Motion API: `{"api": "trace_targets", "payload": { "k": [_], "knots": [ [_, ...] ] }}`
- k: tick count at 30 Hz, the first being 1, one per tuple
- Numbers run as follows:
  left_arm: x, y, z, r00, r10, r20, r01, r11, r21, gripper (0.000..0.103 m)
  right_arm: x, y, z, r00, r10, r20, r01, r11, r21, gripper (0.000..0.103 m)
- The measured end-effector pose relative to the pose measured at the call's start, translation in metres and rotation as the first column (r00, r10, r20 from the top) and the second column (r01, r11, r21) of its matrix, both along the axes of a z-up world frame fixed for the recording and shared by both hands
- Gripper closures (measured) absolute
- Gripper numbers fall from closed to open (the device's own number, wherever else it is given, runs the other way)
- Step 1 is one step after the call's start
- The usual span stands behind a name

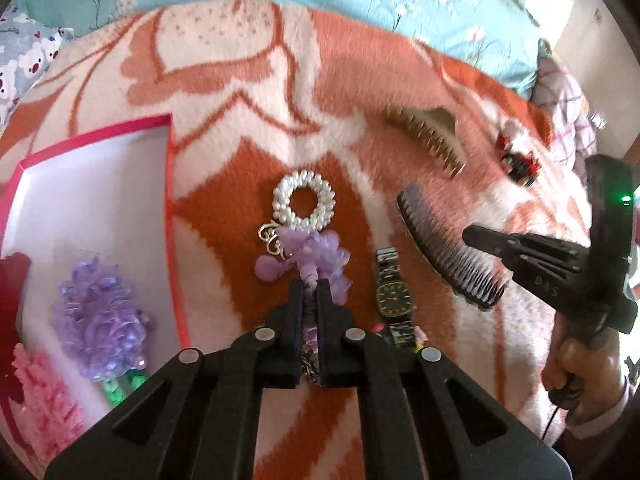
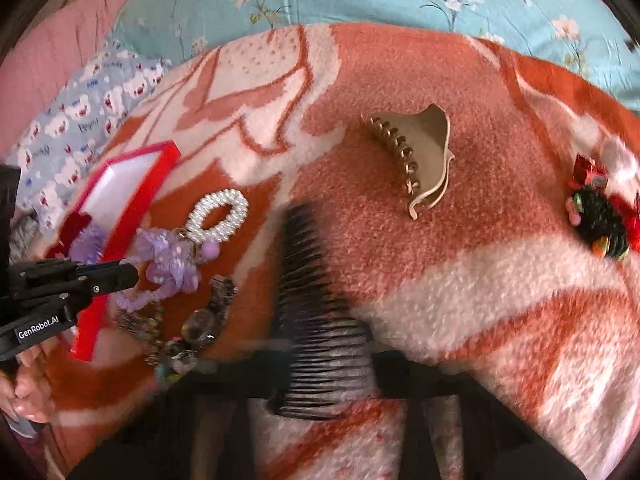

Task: Organize jewelry
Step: 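Grasp the black comb with the right gripper, then grasp lilac pearl scrunchie with left gripper while right gripper carries comb into box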

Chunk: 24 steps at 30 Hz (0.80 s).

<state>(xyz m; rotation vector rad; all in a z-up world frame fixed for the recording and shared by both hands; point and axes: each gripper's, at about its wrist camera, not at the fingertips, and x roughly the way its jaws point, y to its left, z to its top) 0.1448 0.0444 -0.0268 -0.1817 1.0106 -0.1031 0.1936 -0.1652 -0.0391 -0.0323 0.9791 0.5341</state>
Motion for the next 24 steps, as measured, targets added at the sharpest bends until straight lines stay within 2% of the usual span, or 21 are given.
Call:
{"api": "trace_targets", "payload": {
  "k": [8, 11, 12, 14, 15, 16, 20, 24],
  "knots": [
    [-0.015, 0.013, 0.022, 0.998, 0.019, 0.051, -0.018, 0.999, -0.035, 0.099, -0.014, 0.001, 0.007, 1.0, 0.007, -0.012, -0.007, 0.999, 0.053, 0.103],
    [-0.021, 0.018, 0.03, 0.997, 0.026, 0.069, -0.024, 0.999, -0.04, 0.099, -0.02, 0.005, 0.009, 1.0, 0.019, 0.004, -0.019, 1.0, 0.021, 0.103],
    [-0.023, 0.02, 0.033, 0.997, 0.029, 0.074, -0.026, 0.999, -0.043, 0.099, -0.022, 0.006, 0.009, 1.0, 0.021, -0.002, -0.021, 1.0, 0.023, 0.096],
    [-0.026, 0.022, 0.037, 0.996, 0.032, 0.085, -0.028, 0.999, -0.042, 0.099, -0.023, 0.007, 0.006, 1.0, 0.022, -0.022, -0.021, 0.999, 0.027, 0.071],
    [-0.028, 0.022, 0.038, 0.995, 0.032, 0.09, -0.028, 0.999, -0.042, 0.099, -0.024, 0.008, 0.005, 0.999, 0.027, -0.021, -0.026, 0.999, 0.032, 0.05],
    [-0.029, 0.023, 0.04, 0.995, 0.031, 0.093, -0.027, 0.999, -0.042, 0.099, -0.024, 0.009, 0.004, 1.0, 0.025, -0.016, -0.024, 0.999, 0.025, 0.048],
    [-0.032, 0.026, 0.042, 0.995, 0.034, 0.099, -0.029, 0.999, -0.044, 0.099, -0.019, 0.023, -0.006, 0.998, 0.054, -0.045, -0.055, 0.998, -0.033, 0.047],
    [-0.034, 0.031, 0.043, 0.994, 0.042, 0.101, -0.037, 0.998, -0.05, 0.099, -0.023, 0.049, -0.018, 0.993, 0.115, -0.015, -0.116, 0.969, -0.216, 0.049]
  ]
}}
